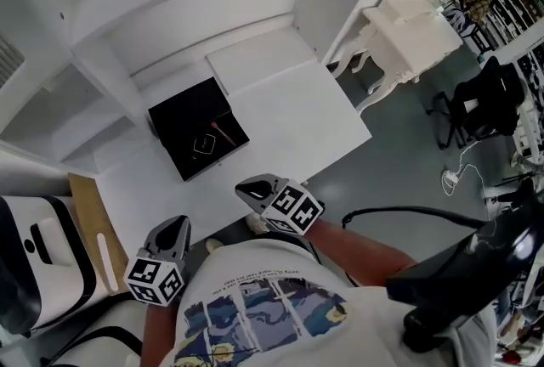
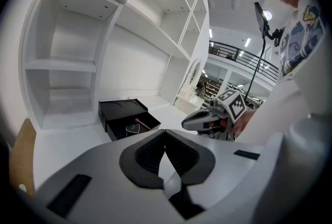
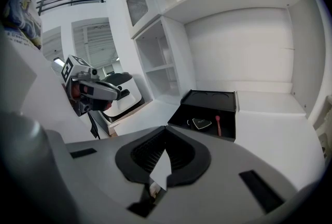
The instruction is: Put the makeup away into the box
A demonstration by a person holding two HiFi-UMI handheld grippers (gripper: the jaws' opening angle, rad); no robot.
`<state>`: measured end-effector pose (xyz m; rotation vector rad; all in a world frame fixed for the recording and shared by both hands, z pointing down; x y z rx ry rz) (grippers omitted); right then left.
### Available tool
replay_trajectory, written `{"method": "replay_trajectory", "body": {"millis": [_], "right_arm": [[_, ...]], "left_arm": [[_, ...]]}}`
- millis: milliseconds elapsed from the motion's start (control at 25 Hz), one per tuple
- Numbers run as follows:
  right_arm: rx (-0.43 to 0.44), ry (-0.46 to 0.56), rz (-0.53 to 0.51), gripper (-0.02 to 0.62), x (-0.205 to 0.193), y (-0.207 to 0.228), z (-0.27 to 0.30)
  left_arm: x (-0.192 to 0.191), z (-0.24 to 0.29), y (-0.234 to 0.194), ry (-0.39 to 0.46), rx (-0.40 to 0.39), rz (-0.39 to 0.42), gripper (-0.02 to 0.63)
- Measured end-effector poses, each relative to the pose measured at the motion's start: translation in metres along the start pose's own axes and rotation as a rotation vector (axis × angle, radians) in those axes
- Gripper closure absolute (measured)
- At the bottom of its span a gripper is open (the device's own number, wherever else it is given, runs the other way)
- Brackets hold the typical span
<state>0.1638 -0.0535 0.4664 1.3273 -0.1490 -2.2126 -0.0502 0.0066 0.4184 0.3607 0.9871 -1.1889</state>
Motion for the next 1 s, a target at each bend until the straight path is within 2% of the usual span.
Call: {"method": "replay_trajectory", "body": {"millis": [1000], "right_arm": [[0.030, -0.016, -0.036, 0.571, -0.002, 0.016, -0.003]], "left_arm": [[0.003, 0.008, 0.008, 0.004, 0.030, 0.001, 0.592]]}}
Point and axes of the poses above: the fingertips, and each gripper's own axes: z forward along the fingers, y to its right, x out of its top, the point moved 7 cm from there along -z, backward along the fingers, and after that the axes turned 11 degrees about x, right-handed, at the moved point
